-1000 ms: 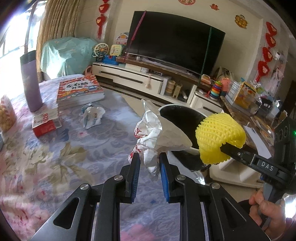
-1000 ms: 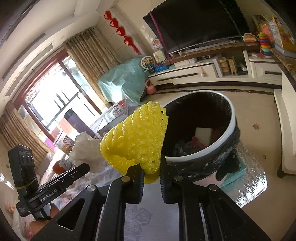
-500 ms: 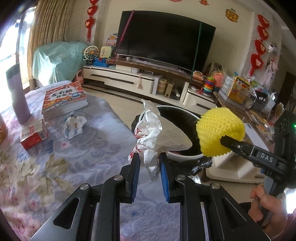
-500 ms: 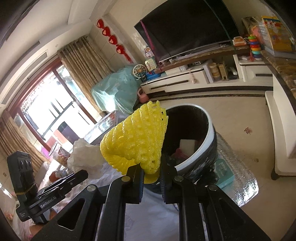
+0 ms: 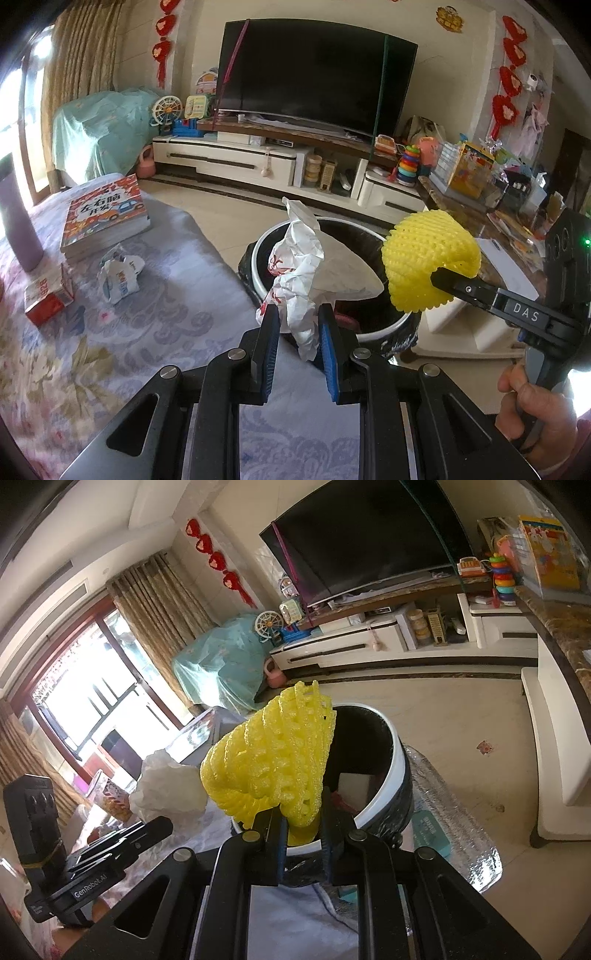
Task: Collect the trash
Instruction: 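Carry the yellow ring and white tissue over the bin and open both tools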
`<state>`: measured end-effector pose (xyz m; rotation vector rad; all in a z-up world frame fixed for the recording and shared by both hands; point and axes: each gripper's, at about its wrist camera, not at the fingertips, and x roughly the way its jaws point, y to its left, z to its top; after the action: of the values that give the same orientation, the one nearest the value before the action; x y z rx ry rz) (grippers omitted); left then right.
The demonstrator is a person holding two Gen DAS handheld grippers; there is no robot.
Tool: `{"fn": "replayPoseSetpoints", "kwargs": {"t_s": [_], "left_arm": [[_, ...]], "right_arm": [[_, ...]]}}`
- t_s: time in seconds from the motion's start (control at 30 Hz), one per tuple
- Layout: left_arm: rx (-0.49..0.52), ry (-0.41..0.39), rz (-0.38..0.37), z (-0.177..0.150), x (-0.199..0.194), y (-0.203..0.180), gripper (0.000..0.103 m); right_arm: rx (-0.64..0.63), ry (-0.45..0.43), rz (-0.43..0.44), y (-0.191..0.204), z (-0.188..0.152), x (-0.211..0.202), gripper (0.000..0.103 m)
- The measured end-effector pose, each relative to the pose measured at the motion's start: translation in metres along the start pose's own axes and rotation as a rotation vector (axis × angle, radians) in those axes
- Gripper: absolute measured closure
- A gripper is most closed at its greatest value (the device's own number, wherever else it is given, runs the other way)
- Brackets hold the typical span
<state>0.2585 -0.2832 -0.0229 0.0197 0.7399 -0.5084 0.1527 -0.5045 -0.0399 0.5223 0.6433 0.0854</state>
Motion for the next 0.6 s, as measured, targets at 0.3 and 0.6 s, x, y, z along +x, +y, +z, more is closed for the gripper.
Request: {"fn": "replayPoseSetpoints", "kwargs": {"t_s": [0.3,0.6], "left_arm": [[0.015,0.004,0.000,0.012,0.016,-0.007,0.082],[0.030,0.014,0.001,0.024,0.032,-0.010,0.082]], "right_arm": [[-0.019,0.013,-0.025,-0.004,0.007,0.008,0.087],[-0.034,0.025,-0.044,-0.004,0.014,0.015,0.087]]}}
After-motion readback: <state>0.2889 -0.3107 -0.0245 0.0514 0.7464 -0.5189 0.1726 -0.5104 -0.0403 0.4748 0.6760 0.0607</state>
